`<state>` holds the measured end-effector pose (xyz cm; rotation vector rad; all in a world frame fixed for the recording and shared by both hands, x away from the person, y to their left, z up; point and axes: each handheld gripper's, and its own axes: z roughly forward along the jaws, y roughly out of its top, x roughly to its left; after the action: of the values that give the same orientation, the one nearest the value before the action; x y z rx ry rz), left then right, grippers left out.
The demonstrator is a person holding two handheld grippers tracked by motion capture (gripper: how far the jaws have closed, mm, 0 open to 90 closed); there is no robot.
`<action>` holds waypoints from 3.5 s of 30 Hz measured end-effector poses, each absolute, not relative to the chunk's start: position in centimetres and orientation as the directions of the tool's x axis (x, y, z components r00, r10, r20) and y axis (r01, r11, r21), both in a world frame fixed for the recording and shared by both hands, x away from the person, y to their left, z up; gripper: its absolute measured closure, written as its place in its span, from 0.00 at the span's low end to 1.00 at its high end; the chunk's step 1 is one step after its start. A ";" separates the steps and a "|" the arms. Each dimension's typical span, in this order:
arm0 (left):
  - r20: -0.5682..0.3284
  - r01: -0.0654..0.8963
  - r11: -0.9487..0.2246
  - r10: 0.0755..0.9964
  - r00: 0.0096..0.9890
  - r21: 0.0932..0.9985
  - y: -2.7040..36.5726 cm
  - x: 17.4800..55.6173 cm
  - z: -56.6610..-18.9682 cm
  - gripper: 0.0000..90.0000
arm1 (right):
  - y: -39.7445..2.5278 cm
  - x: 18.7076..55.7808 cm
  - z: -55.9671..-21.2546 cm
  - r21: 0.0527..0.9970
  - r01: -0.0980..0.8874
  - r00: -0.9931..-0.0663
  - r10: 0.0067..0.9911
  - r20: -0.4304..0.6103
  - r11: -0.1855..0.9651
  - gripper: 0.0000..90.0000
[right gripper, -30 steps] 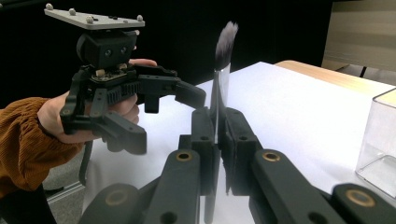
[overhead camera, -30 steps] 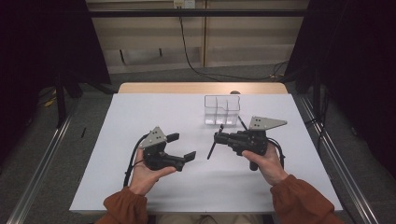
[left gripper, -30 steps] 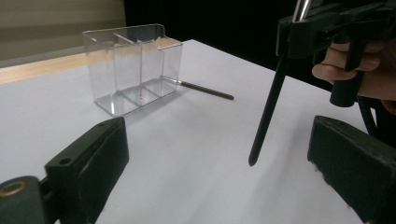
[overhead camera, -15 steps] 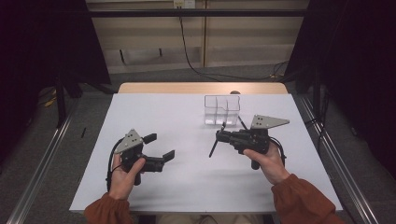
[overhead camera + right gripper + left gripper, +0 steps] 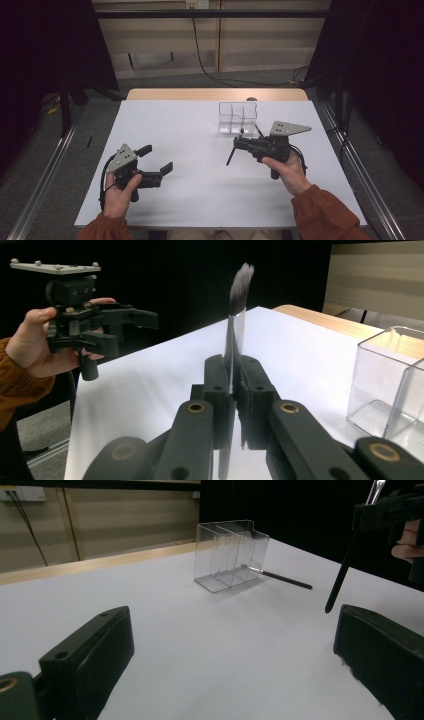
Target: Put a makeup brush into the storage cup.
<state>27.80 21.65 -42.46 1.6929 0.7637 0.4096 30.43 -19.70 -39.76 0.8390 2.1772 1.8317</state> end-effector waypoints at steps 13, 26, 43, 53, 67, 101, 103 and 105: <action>-0.127 0.282 -0.095 0.728 0.674 0.955 24.0 27.5 -43.4 0.03 | -19.8 31.3 -39.8 0.948 0.307 -0.815 0.537 0.217 0.082 0.93; -0.118 0.283 -0.087 0.763 0.636 0.955 25.6 26.9 -44.3 0.03 | -20.7 33.0 -38.0 0.958 0.280 -0.795 0.574 0.195 0.064 0.93; -0.094 0.278 -0.112 0.769 0.632 0.954 25.7 26.8 -44.2 0.03 | -21.3 35.6 -36.1 0.964 0.263 -0.773 0.606 0.186 0.041 0.94; -0.089 0.284 -0.124 0.770 0.632 0.951 25.6 26.7 -44.3 0.03 | -20.7 37.9 -34.7 0.962 0.268 -0.756 0.630 0.176 0.053 0.93; -0.078 0.282 -0.144 0.757 0.649 0.948 25.3 26.7 -44.3 0.03 | -19.4 39.9 -33.2 0.964 0.252 -0.736 0.664 0.134 0.085 0.93; -0.064 0.272 -0.156 0.753 0.654 0.950 25.3 26.7 -44.3 0.03 | -18.3 44.6 -34.9 0.938 0.321 -0.664 0.738 0.121 0.135 0.93; -0.064 0.272 -0.156 0.753 0.655 0.950 25.3 26.7 -44.3 0.03 | -18.2 44.6 -35.1 0.936 0.323 -0.664 0.738 0.120 0.138 0.93; -0.060 0.269 -0.159 0.751 0.658 0.950 25.4 26.7 -44.3 0.03 | -18.2 44.7 -35.3 0.934 0.327 -0.664 0.739 0.118 0.144 0.93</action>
<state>26.71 25.39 -44.26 1.7274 0.8293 0.5233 44.67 -18.20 -35.33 1.0227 2.0587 1.5289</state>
